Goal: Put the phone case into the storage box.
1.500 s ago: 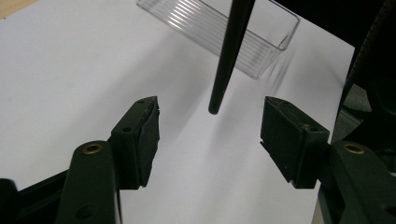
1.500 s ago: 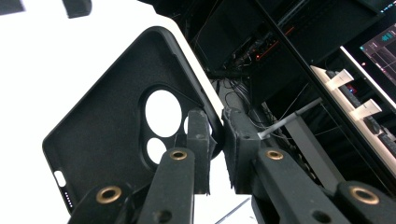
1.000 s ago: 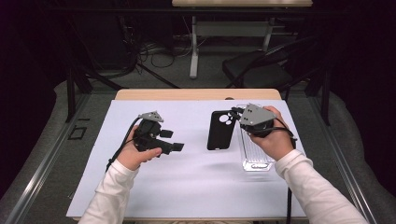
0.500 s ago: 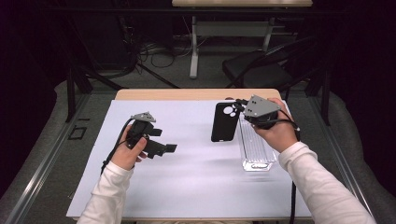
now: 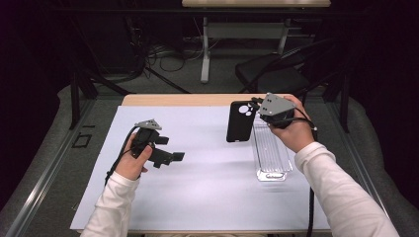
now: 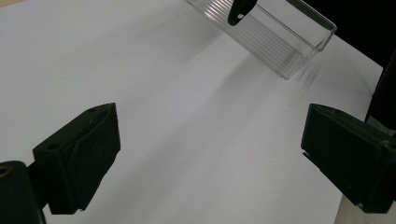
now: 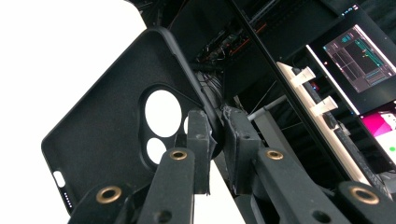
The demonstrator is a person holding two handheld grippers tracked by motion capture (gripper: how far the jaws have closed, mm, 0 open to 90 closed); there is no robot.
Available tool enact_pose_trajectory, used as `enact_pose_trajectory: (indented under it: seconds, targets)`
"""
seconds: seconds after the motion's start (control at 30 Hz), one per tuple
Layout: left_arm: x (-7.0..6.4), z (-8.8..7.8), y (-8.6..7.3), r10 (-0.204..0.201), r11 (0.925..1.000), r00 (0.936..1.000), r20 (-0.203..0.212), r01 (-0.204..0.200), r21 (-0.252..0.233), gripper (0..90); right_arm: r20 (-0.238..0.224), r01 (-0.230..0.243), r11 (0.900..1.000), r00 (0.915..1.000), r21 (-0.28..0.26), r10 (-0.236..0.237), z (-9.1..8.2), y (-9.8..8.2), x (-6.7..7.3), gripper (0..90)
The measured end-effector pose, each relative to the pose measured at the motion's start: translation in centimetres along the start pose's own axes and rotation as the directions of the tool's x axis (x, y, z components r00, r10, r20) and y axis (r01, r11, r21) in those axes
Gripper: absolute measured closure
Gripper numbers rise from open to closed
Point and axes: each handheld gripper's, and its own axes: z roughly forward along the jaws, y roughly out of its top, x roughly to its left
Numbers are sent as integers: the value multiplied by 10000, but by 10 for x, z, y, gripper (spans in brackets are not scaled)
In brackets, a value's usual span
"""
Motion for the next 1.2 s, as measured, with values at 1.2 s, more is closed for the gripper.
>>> enact_pose_trajectory:
  seconds: [1.2]
  targets:
    - [7,1,-4,-286,9996,9995,94,286,-26,51,944,-25,9953,9955,972,-67,13,-28,-58,814]
